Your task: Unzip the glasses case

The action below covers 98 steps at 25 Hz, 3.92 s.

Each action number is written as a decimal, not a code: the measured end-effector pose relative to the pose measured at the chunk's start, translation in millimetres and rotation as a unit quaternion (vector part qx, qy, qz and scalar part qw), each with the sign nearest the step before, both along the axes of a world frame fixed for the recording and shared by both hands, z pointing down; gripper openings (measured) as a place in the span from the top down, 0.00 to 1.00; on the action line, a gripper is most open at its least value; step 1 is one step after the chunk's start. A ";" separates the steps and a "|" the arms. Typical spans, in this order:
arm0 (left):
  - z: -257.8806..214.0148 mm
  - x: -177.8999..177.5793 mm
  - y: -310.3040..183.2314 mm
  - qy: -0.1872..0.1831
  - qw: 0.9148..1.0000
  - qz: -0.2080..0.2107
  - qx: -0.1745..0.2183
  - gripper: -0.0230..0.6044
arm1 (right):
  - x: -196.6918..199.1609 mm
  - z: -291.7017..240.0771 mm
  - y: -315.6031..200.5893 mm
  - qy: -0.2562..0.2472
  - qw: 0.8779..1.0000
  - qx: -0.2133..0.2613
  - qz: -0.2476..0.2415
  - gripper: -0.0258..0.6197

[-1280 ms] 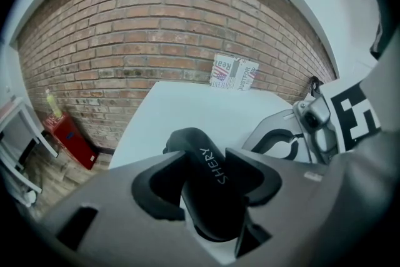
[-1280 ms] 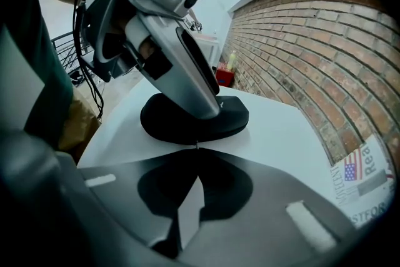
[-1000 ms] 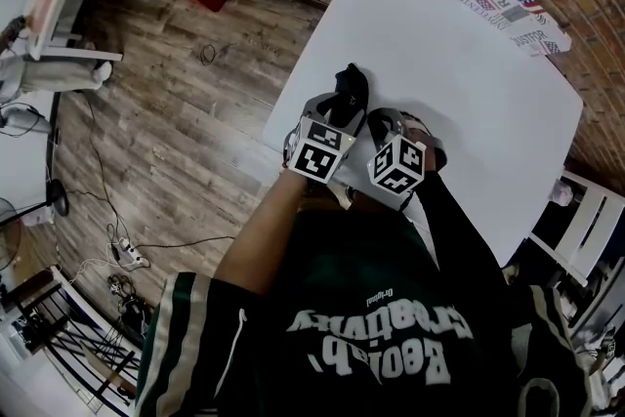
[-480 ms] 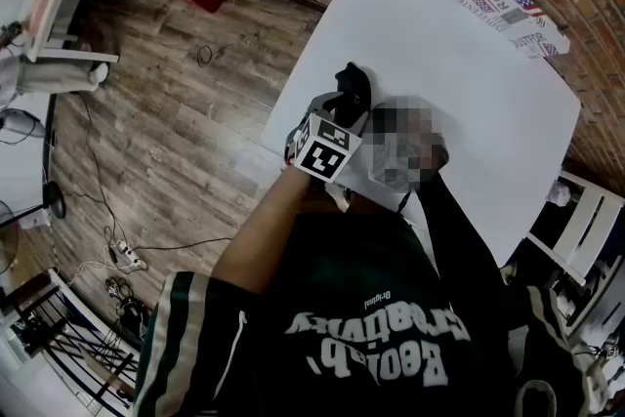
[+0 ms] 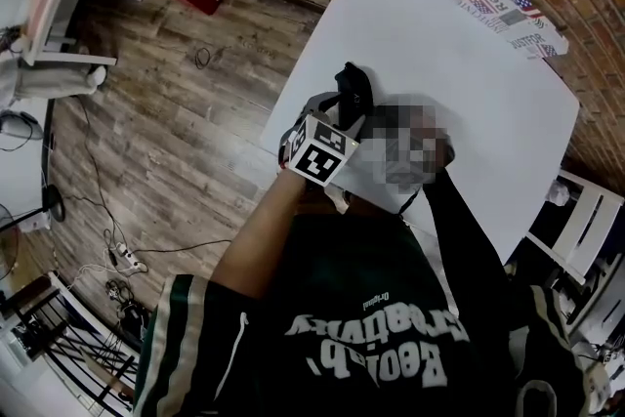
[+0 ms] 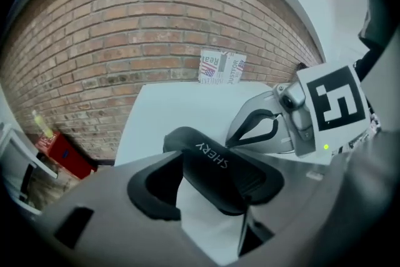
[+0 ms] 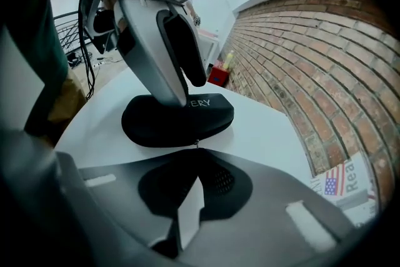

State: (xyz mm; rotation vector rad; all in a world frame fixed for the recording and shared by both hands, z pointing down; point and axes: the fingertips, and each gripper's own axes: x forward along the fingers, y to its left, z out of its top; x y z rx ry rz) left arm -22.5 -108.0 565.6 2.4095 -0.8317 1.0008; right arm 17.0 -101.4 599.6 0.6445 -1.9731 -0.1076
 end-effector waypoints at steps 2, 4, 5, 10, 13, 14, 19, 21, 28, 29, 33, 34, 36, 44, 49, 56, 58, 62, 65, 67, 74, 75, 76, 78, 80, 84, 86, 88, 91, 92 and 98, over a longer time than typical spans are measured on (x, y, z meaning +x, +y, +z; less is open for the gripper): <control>-1.9 -0.5 2.9 -0.005 1.000 -0.003 0.011 0.51 | 2.2 -2.5 3.9 -0.013 1.000 -0.018 0.020 0.94; -1.1 0.7 10.8 -0.005 1.000 0.000 0.010 0.49 | 3.2 -2.7 11.7 -0.037 0.997 -0.050 0.051 0.94; 0.2 2.1 15.2 -0.004 1.000 0.003 0.006 0.49 | 3.9 -1.4 16.4 -0.045 0.995 -0.065 0.063 0.94; -1.0 12.7 34.1 -0.005 0.999 0.033 -0.002 0.43 | 3.8 2.0 38.1 -0.071 0.986 -0.118 0.096 0.94; -11.8 12.4 36.3 0.001 1.000 0.027 0.012 0.43 | 2.2 0.2 43.5 -0.086 0.978 -0.135 0.137 0.94; -13.0 12.1 37.7 0.001 1.000 0.025 0.013 0.43 | 3.0 1.0 44.0 -0.095 0.973 -0.141 0.158 0.94; 0.6 14.1 55.8 -0.014 0.999 0.048 -0.012 0.44 | 11.0 9.3 45.9 -0.158 0.938 -0.177 0.251 0.94; 11.8 14.1 63.3 -0.031 0.998 0.059 -0.016 0.40 | 12.9 9.5 45.7 -0.172 0.932 -0.184 0.261 0.94; 18.9 -2.8 54.7 -0.066 0.997 0.049 0.004 0.33 | 11.3 3.5 51.6 -0.169 0.940 -0.179 0.236 0.94; 17.0 -9.2 48.9 -0.071 0.997 0.037 0.013 0.35 | 10.9 3.5 52.8 -0.166 0.942 -0.179 0.230 0.94; 8.4 -29.7 26.4 -0.065 0.997 -0.016 0.039 0.48 | -3.7 5.1 61.2 -0.152 0.952 -0.185 0.189 0.94; 8.1 -27.6 26.9 -0.060 0.998 -0.008 0.035 0.48 | -7.7 5.0 61.7 -0.151 0.954 -0.183 0.183 0.94; 6.2 -14.7 32.0 -0.047 0.998 0.030 0.029 0.47 | -10.7 5.8 61.5 -0.148 0.955 -0.181 0.182 0.94; 8.8 26.1 23.9 -0.052 0.986 0.155 0.030 0.65 | -6.9 10.5 55.4 -0.138 0.957 -0.163 0.194 0.94; 9.3 26.8 24.1 -0.046 0.986 0.158 0.036 0.66 | 0.6 10.8 53.5 -0.137 0.957 -0.144 0.213 0.94; 11.5 28.8 24.7 -0.067 0.981 0.174 0.055 0.67 | 16.3 8.8 44.6 -0.119 0.955 -0.109 0.249 0.94; 11.8 28.1 25.3 -0.074 0.979 0.179 0.062 0.67 | 17.1 10.1 43.3 -0.114 0.955 -0.106 0.253 0.94; 13.4 28.1 25.9 -0.091 0.975 0.189 0.079 0.67 | 24.6 13.2 35.7 -0.107 0.953 -0.099 0.265 0.94; 15.1 29.0 27.9 -0.097 0.972 0.196 0.084 0.66 | 53.3 17.6 25.5 -0.102 0.943 -0.089 0.304 0.94; 15.2 29.3 29.1 -0.099 0.971 0.201 0.084 0.67 | 76.4 18.4 14.6 -0.111 0.935 -0.090 0.325 0.94; 14.5 29.8 27.4 -0.095 0.972 0.202 0.077 0.66 | 86.1 14.8 -0.5 -0.102 0.950 -0.075 0.287 0.94; 14.6 30.0 27.2 -0.095 0.972 0.202 0.077 0.66 | 87.4 14.8 -3.0 -0.099 0.951 -0.071 0.283 0.94; 14.7 29.7 27.0 -0.095 0.972 0.202 0.076 0.66 | 88.3 14.7 -5.9 -0.096 0.953 -0.068 0.278 0.94; 14.7 29.2 27.1 -0.095 0.972 0.201 0.076 0.66 | 89.8 14.4 -10.9 -0.086 0.959 -0.060 0.263 0.94; 14.9 29.2 27.6 -0.094 0.972 0.201 0.076 0.66 | 90.8 14.7 -14.3 -0.078 0.964 -0.054 0.249 0.94; 15.9 29.8 27.4 -0.094 0.973 0.198 0.077 0.67 | 91.6 16.4 -20.8 -0.073 0.968 -0.050 0.234 0.94; 15.2 30.2 26.3 -0.091 0.975 0.189 0.079 0.66 | 90.4 15.3 -22.9 -0.071 0.971 -0.049 0.223 0.94; 13.3 29.4 24.6 -0.078 0.980 0.167 0.080 0.66 | 88.1 12.6 -21.2 -0.072 0.974 -0.049 0.208 0.94; 6.9 26.1 23.2 -0.051 0.989 0.121 0.066 0.65 | 88.2 9.1 -11.1 -0.092 0.972 -0.060 0.208 0.94; 2.7 26.0 23.9 -0.039 0.992 0.106 0.061 0.65 | 89.1 9.1 -6.8 -0.104 0.968 -0.069 0.219 0.94; -7.1 50.8 67.7 0.039 0.993 0.115 0.006 0.70 | 84.9 10.5 18.4 -0.168 0.937 -0.111 0.287 0.94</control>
